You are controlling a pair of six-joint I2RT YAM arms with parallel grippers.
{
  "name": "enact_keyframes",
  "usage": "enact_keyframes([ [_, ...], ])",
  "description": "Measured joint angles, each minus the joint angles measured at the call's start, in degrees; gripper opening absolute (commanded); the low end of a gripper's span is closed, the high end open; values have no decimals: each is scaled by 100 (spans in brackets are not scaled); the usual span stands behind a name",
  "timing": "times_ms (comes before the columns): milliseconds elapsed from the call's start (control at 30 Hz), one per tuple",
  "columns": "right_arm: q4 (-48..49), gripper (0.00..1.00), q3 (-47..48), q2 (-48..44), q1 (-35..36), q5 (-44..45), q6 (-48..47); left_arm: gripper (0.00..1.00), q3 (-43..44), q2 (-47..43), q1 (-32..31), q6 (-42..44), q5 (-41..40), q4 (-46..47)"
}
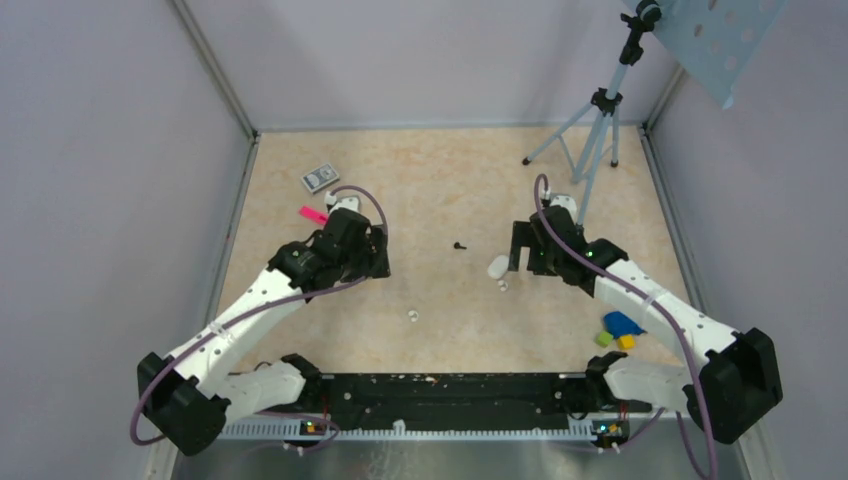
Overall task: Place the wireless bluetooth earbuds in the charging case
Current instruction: Move the charging case to the center of the board.
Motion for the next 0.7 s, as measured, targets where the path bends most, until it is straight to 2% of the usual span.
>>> enact_keyframes([
  [500,15,97,-2,-55,0,-24,2,99,273,299,52,-111,-190,-9],
  [567,24,97,-2,-116,0,-37,2,99,356,448,170,-151,-144,-20],
  [700,151,97,-7,-195,0,-144,2,99,588,863,859,-151,76,-39],
])
